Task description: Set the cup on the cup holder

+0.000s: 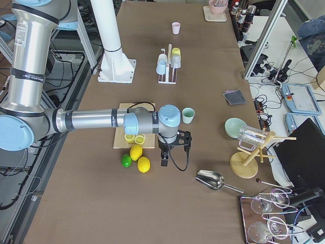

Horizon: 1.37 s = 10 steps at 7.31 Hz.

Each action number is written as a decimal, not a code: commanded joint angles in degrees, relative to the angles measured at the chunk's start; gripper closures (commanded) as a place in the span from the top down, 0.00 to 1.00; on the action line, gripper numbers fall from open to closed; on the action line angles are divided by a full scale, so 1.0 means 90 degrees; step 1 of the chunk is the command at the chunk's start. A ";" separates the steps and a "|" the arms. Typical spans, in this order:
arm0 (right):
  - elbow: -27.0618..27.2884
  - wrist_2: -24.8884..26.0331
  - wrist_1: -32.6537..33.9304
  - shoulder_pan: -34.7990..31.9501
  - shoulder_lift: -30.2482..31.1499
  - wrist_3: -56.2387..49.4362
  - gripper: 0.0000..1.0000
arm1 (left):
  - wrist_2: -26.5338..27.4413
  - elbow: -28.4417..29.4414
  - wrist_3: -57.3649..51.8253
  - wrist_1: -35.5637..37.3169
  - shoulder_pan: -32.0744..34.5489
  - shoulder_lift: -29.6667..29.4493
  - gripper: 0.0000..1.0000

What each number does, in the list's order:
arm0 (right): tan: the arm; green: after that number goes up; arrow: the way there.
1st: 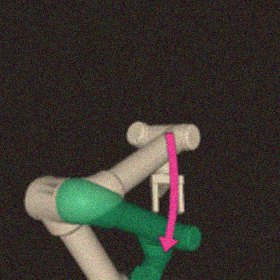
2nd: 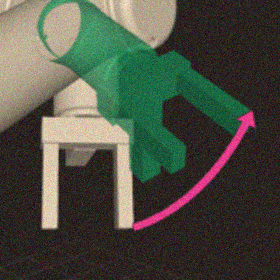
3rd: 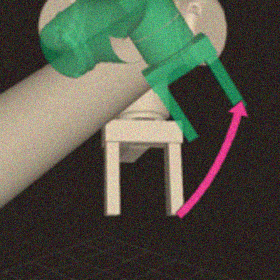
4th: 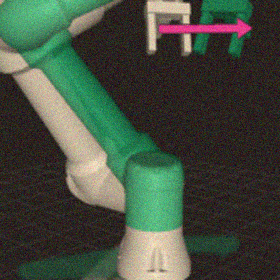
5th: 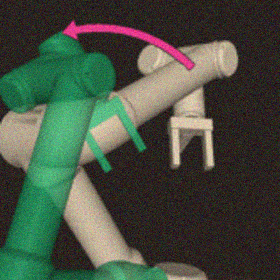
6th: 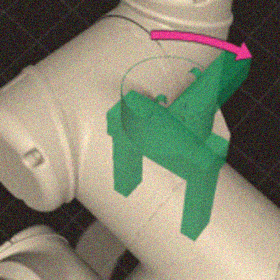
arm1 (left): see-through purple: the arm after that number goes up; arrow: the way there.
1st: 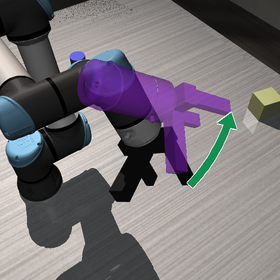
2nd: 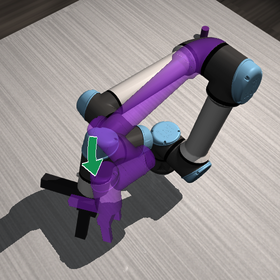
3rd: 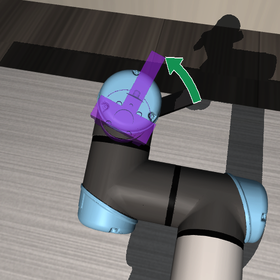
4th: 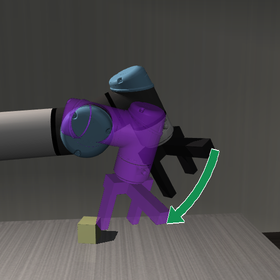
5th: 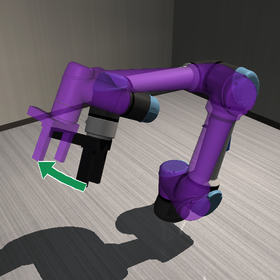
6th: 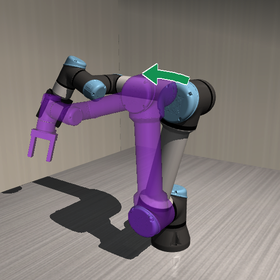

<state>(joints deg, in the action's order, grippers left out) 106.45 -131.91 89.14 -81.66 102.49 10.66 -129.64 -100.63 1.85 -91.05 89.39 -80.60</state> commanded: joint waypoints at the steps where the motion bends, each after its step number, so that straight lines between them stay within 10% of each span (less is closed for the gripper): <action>1: -0.0040 -0.0041 0.0008 0.0069 0.0018 -0.0070 1.00 | 0.0000 0.0000 0.0000 0.0000 0.0000 0.0000 0.98; 7: -0.0090 0.0377 0.0037 0.1443 -0.1375 -0.0091 1.00 | 0.0000 0.0000 0.0000 0.0000 0.0000 -0.0010 0.98; 10: -0.0109 0.0584 0.1664 0.2137 -0.2897 -0.0091 1.00 | 0.0000 0.0000 0.0000 0.0000 0.0000 -0.0029 0.98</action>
<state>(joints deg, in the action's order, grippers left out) 105.57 -127.79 98.52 -65.31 82.13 9.89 -129.64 -100.63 1.85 -91.05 89.38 -80.81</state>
